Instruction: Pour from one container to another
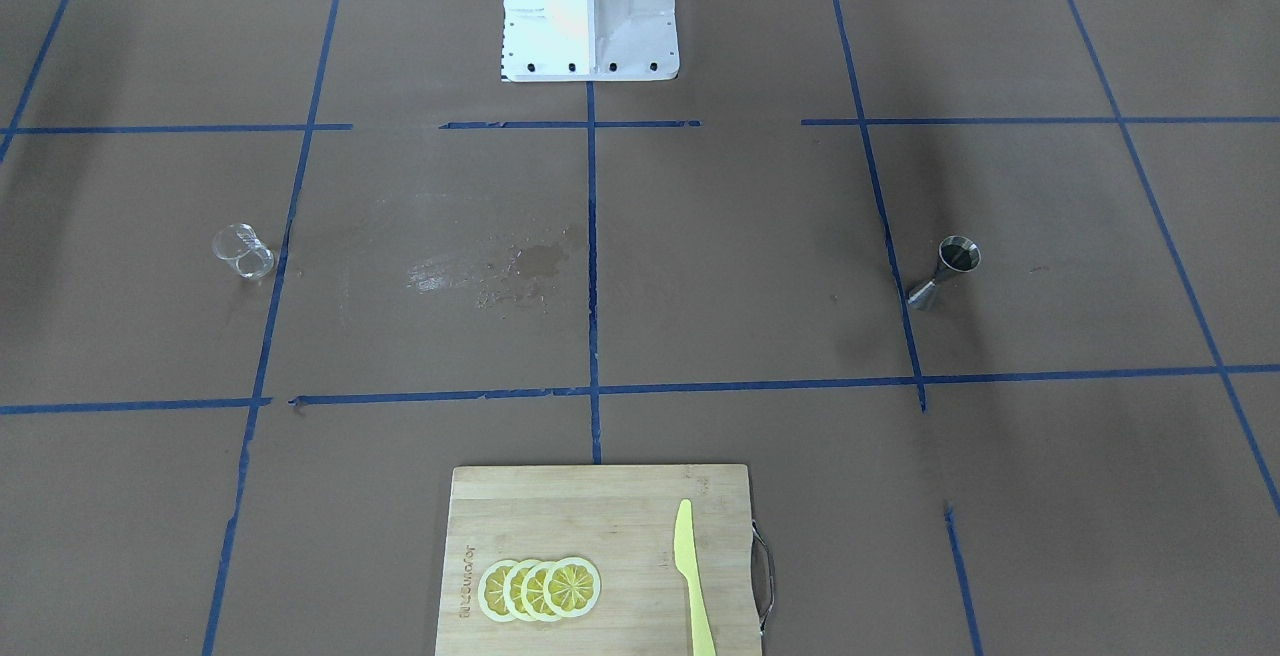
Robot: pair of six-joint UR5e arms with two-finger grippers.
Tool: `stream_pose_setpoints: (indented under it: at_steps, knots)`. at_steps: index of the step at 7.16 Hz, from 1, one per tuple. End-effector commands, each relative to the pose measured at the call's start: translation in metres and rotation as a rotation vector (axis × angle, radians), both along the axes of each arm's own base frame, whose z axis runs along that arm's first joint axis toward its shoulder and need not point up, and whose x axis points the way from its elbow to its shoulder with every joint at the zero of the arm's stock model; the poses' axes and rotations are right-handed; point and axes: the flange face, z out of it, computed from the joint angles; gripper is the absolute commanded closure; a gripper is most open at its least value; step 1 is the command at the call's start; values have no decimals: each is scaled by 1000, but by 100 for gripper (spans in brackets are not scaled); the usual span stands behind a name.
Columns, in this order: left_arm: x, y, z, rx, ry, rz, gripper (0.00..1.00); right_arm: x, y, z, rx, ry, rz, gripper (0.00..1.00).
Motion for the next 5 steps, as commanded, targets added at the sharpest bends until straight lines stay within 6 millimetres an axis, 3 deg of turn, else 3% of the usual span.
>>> stream_pose_setpoints:
  at_steps: [1,5]
  knots:
    - [0,0,0,2,0,2,0,0,-1,-1,9,1,-5,0]
    - [0,0,0,5,-1,6,0,0,0,-1,11,1,-6,0]
